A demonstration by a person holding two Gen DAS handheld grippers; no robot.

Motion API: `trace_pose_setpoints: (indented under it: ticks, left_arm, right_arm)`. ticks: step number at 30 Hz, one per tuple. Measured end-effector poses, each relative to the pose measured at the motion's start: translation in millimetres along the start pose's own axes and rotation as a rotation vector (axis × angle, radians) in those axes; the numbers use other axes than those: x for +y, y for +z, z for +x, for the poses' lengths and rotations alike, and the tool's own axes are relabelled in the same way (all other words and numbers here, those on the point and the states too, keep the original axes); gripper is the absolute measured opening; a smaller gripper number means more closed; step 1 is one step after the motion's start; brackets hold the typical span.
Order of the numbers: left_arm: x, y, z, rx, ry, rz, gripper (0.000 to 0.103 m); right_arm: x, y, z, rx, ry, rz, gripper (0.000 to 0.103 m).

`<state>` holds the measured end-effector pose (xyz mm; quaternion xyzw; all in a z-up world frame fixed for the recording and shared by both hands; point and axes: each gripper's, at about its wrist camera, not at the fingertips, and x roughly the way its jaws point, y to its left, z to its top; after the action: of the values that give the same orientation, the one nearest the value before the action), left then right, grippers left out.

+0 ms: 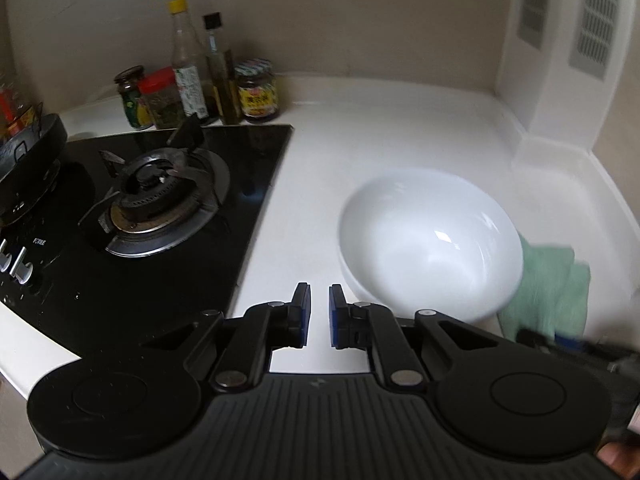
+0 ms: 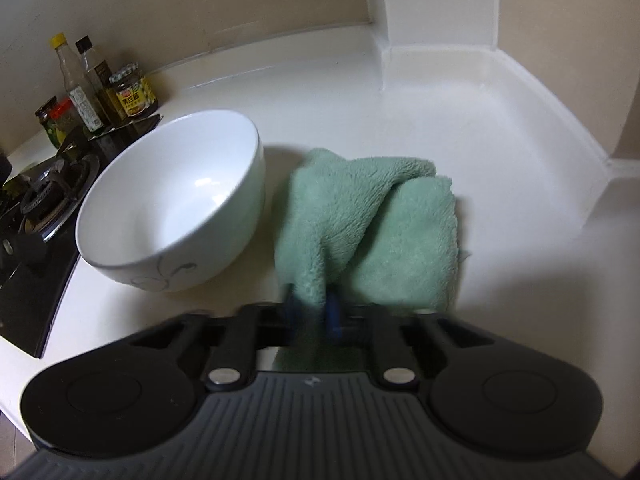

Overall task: Clean bowl
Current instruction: 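Close the right tool on the green towel's edge, then lift the towel with the right tool while the left tool grips the bowl rim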

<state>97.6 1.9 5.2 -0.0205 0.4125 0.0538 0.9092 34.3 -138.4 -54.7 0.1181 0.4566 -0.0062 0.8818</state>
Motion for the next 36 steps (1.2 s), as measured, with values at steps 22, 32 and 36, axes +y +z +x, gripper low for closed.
trace_pose_setpoints:
  ticks: [22, 32, 36]
  left_arm:
    - [13.4, 30.7, 63.0, 0.241, -0.165, -0.139, 0.012]
    - [3.8, 36.5, 94.4, 0.345, -0.160, -0.060, 0.012]
    - [4.6, 39.1, 96.5, 0.340, -0.178, 0.040, 0.014]
  right_arm:
    - [-27.6, 4.8, -3.8, 0.010, 0.079, 0.026, 0.005]
    - [-28.6, 51.4, -30.4, -0.089, 0.118, -0.140, 0.004]
    - [-19.3, 97.1, -59.3, -0.138, 0.306, -0.312, 0.004]
